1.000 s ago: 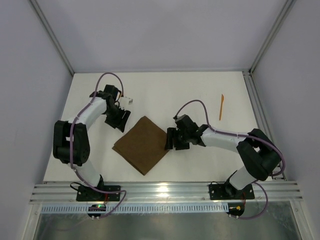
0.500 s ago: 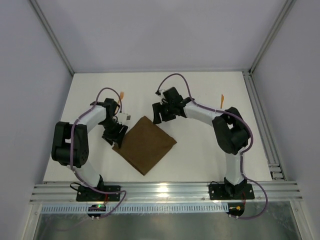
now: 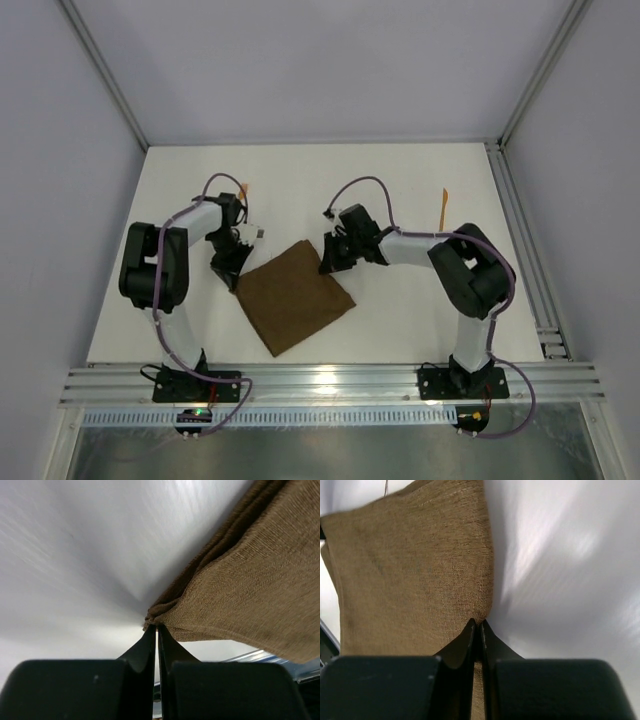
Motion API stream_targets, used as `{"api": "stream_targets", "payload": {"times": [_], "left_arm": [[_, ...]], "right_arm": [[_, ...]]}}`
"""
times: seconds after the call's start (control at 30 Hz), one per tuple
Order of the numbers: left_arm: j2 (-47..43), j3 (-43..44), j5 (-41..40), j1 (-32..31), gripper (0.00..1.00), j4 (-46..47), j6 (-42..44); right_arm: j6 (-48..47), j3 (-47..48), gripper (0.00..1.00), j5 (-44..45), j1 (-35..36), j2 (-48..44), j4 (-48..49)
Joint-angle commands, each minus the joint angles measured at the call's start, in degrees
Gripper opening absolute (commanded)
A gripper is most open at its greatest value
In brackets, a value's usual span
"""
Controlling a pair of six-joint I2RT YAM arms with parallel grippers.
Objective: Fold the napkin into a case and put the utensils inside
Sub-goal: Rotate the square-folded napkin at the center of the board, then smooth out the square-folded napkin at the center of the board.
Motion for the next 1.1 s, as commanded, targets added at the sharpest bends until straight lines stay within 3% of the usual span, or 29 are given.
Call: {"api": "stream_targets", "payload": {"times": [0.0,0.07,0.1,0.23,0.3,0.33,0.37,0.47,0.77,1.07], "left_arm": [[3.3,5.1,-0.7,-2.6,0.0,9.7,-0.1],[5.1,7.3,-2.8,-4.9,0.0,11.2,0.7],[5.9,9.5,-3.4,-7.7,0.0,11.6,1.4],[10.3,17.4,-3.5,-12.5,0.0,12.5,2.8],[12.1,21.0,-3.6,-13.0,0.14,12.1,2.7],[12.3,23.8,-3.9,-12.9,0.21,11.8,2.7],[12.2,24.7,-4.2,-12.9,0.35,11.3,2.8],[9.6,26.0,-5.5,-12.7,0.55,9.9,3.5],[3.6,19.6,-2.4,-11.7,0.57,7.0,-1.0],[10.1,26.2,3.7,-11.5,0.53,8.0,-2.9]], "right_arm": [[6.9,-9.4,0.05,2.3,1.2,-6.7,7.3],[10.7,-15.1,0.05,4.1,1.9,-11.0,8.8],[11.8,-16.8,0.1,4.7,2.2,-12.3,9.2],[16.7,-22.9,0.43,5.9,3.2,-17.9,9.3],[17.3,-23.6,0.5,9.2,1.5,-21.3,6.6],[17.3,-23.8,0.51,10.3,0.6,-22.1,5.6],[16.6,-23.8,0.51,11.2,-0.8,-22.5,5.0],[14.3,-22.9,0.51,11.3,-5.4,-22.3,3.7],[6.9,-15.1,0.52,13.5,-9.0,-20.0,-2.0],[1.0,-6.4,0.43,9.8,-13.3,-11.9,-0.9]]}}
